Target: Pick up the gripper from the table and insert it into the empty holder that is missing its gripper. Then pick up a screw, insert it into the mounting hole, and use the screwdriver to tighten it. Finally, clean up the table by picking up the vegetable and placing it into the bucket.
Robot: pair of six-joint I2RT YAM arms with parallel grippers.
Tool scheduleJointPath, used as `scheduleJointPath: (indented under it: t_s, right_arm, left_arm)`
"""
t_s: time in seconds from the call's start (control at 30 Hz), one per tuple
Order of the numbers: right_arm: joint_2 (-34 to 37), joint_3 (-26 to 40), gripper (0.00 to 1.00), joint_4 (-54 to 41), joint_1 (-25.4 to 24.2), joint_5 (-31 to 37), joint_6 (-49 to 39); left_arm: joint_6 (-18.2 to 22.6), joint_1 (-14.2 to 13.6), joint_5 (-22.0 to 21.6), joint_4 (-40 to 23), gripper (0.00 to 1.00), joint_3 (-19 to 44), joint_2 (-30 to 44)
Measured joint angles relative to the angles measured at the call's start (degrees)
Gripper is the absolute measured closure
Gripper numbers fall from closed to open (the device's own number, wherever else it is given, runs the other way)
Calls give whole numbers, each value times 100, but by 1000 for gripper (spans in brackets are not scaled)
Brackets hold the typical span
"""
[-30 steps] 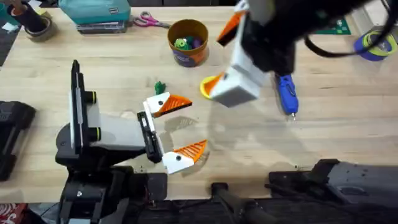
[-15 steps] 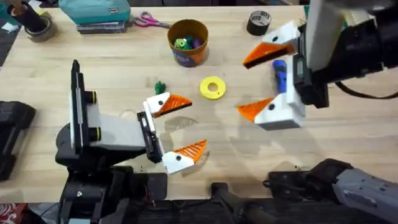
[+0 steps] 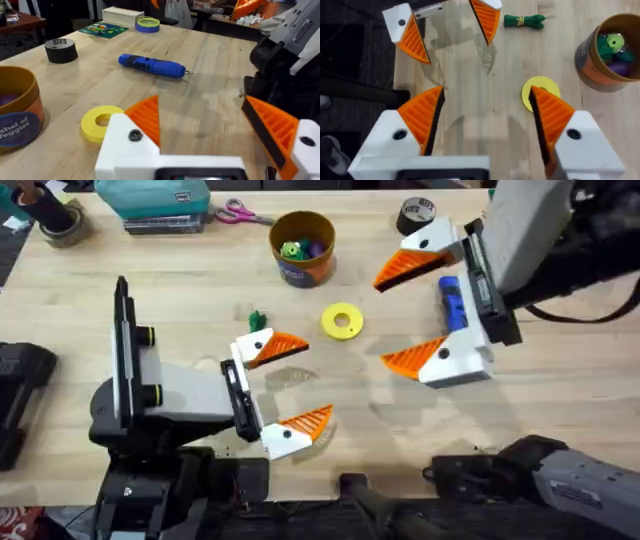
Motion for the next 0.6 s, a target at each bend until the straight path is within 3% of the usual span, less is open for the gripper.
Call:
scheduleJointPath:
  t_s: [0.6]
  right_arm:
    - [26, 0, 4, 89, 0, -59, -124]
  left_arm:
    - [0, 0, -2, 0, 15, 0, 0]
